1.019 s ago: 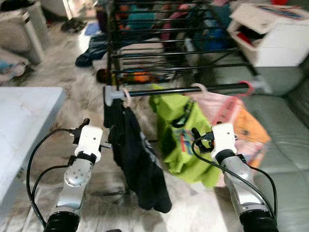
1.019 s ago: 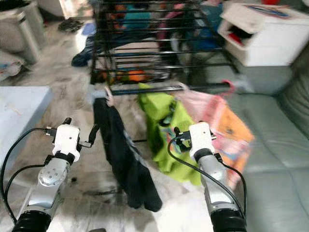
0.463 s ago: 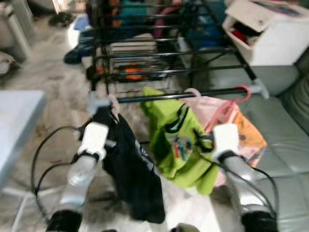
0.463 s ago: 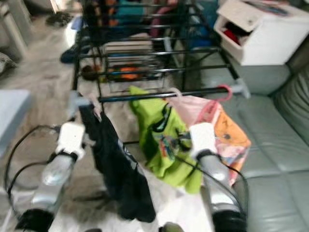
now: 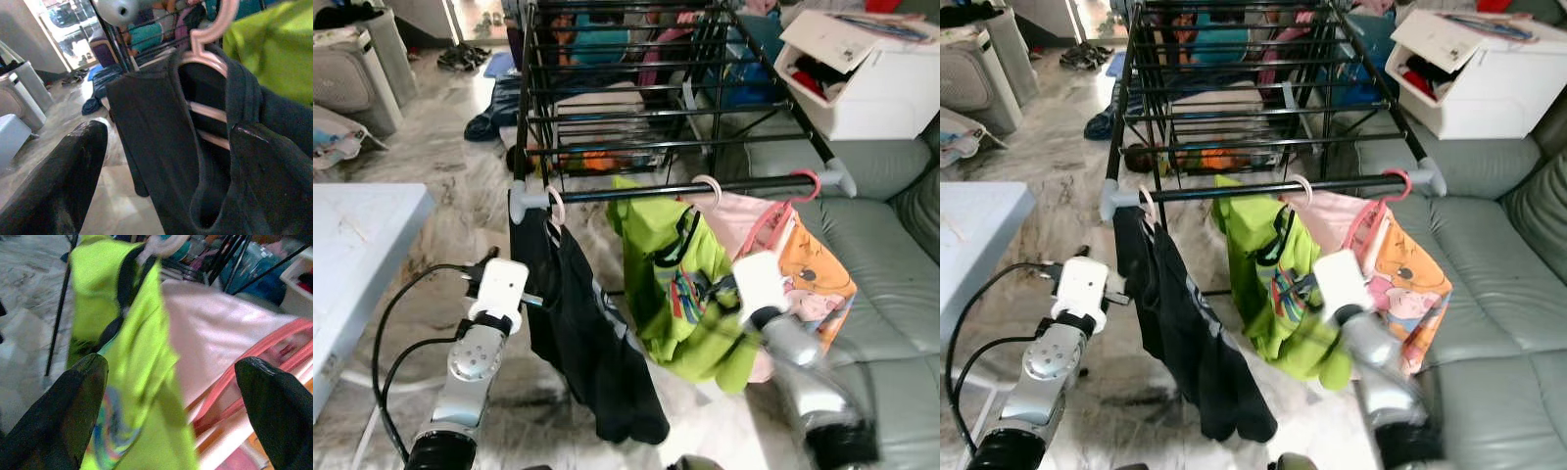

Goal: Hang hanger

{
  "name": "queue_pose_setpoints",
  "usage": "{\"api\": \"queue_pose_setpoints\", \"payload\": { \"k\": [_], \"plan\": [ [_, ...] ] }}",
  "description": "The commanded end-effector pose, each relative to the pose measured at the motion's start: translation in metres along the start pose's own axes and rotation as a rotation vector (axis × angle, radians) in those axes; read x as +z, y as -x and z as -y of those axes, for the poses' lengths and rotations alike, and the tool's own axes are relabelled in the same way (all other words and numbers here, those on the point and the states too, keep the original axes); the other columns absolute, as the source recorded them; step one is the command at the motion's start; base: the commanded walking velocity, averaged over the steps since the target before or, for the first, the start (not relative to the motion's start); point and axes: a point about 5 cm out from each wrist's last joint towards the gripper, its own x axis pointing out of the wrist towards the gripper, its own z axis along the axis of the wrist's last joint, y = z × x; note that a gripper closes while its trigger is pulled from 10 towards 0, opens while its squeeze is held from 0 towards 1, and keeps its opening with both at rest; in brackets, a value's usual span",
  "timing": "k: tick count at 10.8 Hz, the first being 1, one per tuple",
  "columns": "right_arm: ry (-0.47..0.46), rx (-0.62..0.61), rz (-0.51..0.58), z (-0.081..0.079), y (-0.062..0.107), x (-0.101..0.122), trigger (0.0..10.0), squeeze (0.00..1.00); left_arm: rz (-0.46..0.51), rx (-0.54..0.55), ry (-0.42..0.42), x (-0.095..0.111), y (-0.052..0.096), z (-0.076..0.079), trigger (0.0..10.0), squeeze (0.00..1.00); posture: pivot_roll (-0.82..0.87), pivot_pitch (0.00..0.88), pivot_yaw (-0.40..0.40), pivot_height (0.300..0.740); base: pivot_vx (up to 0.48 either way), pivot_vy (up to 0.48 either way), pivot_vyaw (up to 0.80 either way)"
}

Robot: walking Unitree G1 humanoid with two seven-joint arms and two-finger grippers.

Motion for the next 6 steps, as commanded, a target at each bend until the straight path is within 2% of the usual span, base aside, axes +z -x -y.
{"api": "queue_pose_setpoints", "payload": {
  "k": [1,2,3,4,5,6],
  "plan": [
    [0.008,0.015,0.000,0.005,-0.005,0.005,10.0,0.00,-0.024,-0.023,-0.025,-0.004,0.002,0.000,10.0,0.00,-0.03,0.000,0.005,0.740,0.000,0.000,0.00],
    [0.016,0.040,-0.024,0.026,-0.010,0.004,10.0,0.00,-0.036,-0.027,-0.036,-0.007,0.005,0.001,10.0,0.00,-0.03,0.000,0.001,0.740,0.000,0.000,0.00],
    [-0.014,0.111,-0.031,0.032,-0.014,0.006,10.0,0.00,-0.040,-0.028,-0.036,-0.007,0.006,0.001,10.0,0.00,-0.03,0.000,0.002,0.740,0.000,0.000,0.00],
    [0.001,0.165,-0.052,0.039,-0.018,0.005,10.0,0.00,-0.048,-0.034,-0.041,-0.008,0.006,0.003,10.0,0.00,-0.02,0.000,-0.003,0.740,0.000,0.000,0.00],
    [0.050,0.221,-0.103,0.051,-0.025,0.005,10.0,0.00,-0.056,-0.042,-0.047,-0.008,0.006,0.004,10.0,0.00,-0.02,0.000,-0.004,0.740,0.000,0.000,0.00],
    [0.037,0.289,-0.166,0.053,-0.031,0.003,10.0,0.00,-0.069,-0.049,-0.041,-0.010,0.007,0.004,10.0,0.00,-0.02,0.000,-0.007,0.740,0.000,0.000,0.00]
  ]
}}
